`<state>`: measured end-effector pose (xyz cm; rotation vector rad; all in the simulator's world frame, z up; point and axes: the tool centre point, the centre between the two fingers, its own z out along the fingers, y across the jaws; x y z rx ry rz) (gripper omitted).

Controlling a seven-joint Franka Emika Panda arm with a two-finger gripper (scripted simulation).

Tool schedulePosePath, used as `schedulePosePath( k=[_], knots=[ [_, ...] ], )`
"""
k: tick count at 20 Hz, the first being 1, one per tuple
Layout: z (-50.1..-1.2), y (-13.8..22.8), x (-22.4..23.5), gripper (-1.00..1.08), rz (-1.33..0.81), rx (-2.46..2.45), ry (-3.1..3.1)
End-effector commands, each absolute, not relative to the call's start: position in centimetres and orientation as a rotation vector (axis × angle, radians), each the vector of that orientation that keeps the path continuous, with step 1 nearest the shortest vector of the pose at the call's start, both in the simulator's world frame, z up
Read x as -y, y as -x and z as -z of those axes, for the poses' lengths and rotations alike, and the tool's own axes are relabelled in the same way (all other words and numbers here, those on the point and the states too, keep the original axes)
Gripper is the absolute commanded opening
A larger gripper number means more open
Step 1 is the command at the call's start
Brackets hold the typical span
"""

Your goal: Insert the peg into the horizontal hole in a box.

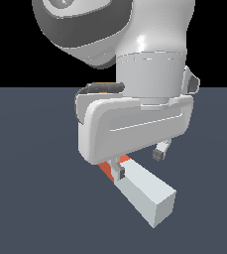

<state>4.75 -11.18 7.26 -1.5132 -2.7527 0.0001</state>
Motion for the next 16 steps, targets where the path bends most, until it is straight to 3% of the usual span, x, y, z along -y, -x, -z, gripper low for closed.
schedulePosePath(
  k=[1, 16],
  knots=[
    [-7.1, -4.8, 11.2, 1.0, 0.0, 2.753, 1.513],
    [-2.2, -4.8, 11.2, 1.0, 0.0, 2.756, 1.508]
  ],
)
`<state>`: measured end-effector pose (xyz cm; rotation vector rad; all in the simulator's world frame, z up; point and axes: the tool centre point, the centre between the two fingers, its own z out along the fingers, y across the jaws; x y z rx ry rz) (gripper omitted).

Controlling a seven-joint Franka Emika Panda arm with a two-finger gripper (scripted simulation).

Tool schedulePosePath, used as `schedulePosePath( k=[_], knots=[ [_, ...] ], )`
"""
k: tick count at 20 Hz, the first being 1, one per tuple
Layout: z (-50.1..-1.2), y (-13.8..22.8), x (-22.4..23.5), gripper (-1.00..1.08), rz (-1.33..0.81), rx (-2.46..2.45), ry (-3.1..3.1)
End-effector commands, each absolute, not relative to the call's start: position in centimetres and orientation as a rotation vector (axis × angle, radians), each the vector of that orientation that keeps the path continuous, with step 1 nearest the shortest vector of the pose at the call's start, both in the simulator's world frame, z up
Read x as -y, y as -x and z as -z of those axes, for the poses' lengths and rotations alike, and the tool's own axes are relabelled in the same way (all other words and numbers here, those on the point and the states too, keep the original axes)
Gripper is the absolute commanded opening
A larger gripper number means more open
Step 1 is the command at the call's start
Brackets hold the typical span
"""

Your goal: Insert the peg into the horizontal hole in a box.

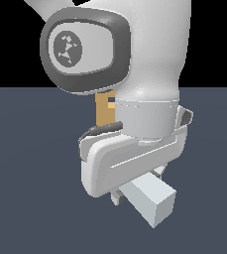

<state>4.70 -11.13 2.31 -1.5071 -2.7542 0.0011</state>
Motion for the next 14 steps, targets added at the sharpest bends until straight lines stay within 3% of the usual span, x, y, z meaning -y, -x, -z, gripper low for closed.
schedulePosePath(
  k=[1, 2, 14],
  knots=[
    [-2.26, -4.83, 11.15, 1.0, 0.0, 2.756, 1.508],
    [-2.26, -4.83, 11.15, -1.0, 0.0, 2.756, 1.508],
    [-2.28, -4.77, 11.05, -1.0, 0.0, 2.754, 1.51]
  ],
)
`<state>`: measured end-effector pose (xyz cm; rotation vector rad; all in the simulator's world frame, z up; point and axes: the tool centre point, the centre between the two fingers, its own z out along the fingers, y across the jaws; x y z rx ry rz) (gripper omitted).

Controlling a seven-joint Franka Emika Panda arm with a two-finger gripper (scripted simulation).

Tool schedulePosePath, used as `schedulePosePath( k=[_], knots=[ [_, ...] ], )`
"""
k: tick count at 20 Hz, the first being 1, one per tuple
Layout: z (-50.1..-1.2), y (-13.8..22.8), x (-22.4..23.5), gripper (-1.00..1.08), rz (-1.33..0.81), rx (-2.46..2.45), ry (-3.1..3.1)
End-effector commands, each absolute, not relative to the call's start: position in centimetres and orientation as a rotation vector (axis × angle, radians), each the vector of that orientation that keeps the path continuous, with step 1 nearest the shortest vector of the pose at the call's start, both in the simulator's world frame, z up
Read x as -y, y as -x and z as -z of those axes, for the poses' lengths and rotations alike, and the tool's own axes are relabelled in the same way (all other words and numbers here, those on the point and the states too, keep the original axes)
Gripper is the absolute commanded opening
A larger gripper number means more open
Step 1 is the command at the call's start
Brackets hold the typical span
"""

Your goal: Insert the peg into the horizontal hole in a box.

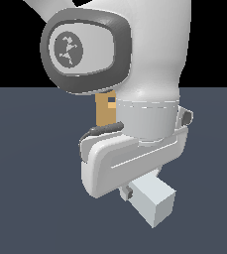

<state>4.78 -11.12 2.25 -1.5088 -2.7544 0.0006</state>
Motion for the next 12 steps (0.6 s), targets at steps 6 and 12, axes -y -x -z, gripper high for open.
schedulePosePath(
  k=[6, 12],
  knots=[
    [-2.8, -4.2, 9.9, -1.0, 0.0, 2.734, 1.546],
    [-3.9, -3.2, 7.4, -1.0, 0.0, 2.689, 1.624]
  ],
)
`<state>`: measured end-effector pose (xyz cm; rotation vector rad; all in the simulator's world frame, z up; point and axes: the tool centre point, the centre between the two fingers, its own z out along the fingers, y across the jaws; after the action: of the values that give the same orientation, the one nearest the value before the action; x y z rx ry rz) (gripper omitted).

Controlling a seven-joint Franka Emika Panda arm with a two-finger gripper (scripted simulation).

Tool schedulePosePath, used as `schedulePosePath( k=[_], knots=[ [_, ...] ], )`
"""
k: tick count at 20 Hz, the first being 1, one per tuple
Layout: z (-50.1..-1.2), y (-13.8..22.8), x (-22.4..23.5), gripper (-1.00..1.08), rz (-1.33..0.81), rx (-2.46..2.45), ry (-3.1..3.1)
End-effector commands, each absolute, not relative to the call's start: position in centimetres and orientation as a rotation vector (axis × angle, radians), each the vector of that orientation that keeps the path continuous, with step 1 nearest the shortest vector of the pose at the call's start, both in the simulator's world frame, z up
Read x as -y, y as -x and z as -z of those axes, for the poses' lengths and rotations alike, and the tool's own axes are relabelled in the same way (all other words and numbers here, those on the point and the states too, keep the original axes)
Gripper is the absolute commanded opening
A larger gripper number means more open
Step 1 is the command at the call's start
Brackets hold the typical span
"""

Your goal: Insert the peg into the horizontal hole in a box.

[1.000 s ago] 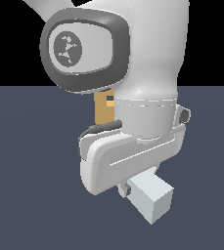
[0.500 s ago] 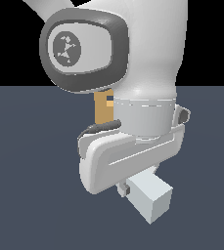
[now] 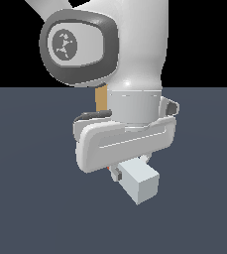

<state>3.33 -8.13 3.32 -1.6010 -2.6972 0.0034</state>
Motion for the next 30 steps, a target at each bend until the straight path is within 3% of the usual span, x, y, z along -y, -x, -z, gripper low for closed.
schedulePosePath(
  k=[1, 15, 30],
  knots=[
    [-4.1, -3.0, 6.8, -1.0, 0.0, 2.679, 1.64],
    [-8.2, -0.8, -3.2, -1.0, 0.001, 2.491, 1.914],
    [-11.6, -1.0, -11.7, -1.0, 0.0, 2.319, 2.12]
  ],
)
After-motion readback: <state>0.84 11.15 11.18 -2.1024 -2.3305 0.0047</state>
